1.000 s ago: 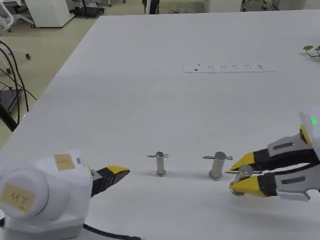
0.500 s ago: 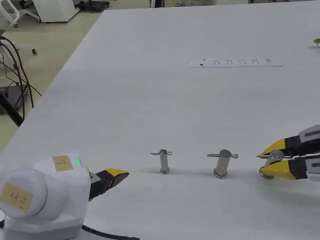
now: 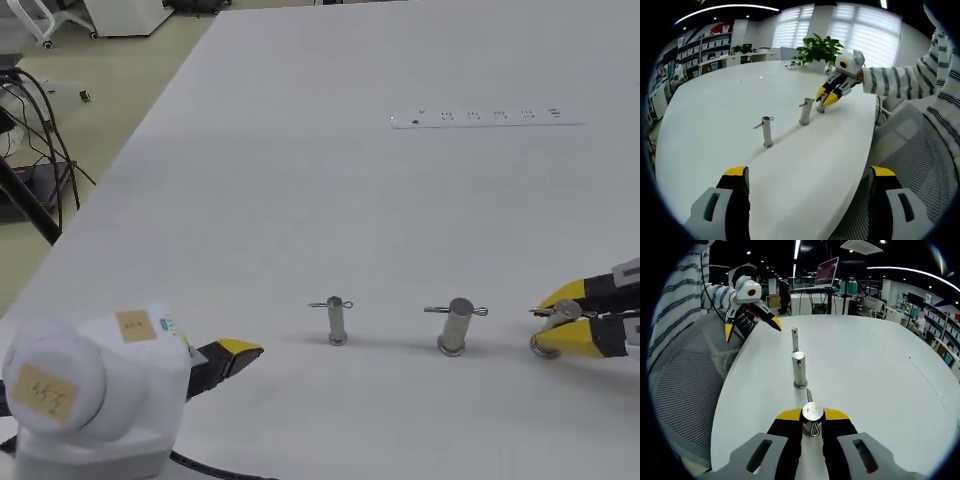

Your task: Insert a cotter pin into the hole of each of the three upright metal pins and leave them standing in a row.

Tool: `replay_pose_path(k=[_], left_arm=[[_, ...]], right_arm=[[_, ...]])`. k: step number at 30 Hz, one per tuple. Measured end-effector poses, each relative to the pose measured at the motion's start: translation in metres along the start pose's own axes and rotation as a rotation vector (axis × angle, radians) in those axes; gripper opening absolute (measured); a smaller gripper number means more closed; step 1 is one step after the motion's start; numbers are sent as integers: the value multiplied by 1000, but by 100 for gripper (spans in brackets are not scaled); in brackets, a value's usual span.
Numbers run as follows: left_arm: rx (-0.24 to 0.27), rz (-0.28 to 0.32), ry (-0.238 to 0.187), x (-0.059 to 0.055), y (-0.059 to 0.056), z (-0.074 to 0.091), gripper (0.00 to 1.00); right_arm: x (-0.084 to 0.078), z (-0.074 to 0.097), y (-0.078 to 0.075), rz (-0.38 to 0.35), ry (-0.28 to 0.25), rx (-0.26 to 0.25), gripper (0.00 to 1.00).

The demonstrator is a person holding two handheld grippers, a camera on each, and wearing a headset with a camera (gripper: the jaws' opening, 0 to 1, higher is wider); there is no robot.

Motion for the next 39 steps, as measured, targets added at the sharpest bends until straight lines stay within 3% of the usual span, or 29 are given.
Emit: replay_pose_path(k=[4,8,11,13,15,21,26,29,34,39], left_arm=[[1,-2,5,0,0,1,99],[4,-8,0,4,0,2,99],[9,-14,-8,8,2,3,99],[11,-17,-20,12,2,5,99],[16,-12,-33,17,3,6,99],[27,-1,-88,30,5,12,99],[37,20,-125,36,6,16,99],[44,33,-137,37,7,16,99],[52,61,-150,36,6,18,99],[67,85,-160,36,7,23,99]], right_arm=[[3,1,2,14,-4,-6,10],[21,10,0,-11,-94,-30,14],[35,20,-2,-25,-126,-59,25],[42,25,0,-83,-155,-61,33],[50,32,2,-74,-173,-72,43],[62,48,15,-110,-186,-106,60],[55,56,26,-187,-165,-123,75],[51,59,33,-189,-163,-133,78],[48,66,46,-255,-185,-153,88],[45,72,51,-293,-194,-190,92]])
Point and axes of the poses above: the centre of the closed fingertips' face, and the gripper's own axes: z roughly backward along the fingers, y roughly to its left, x roughly out of its top, the point moved 5 cm from there along z, roughly backward along the fingers, and after that the axes turned 4 degrees about -z, right-handed, at the moved point
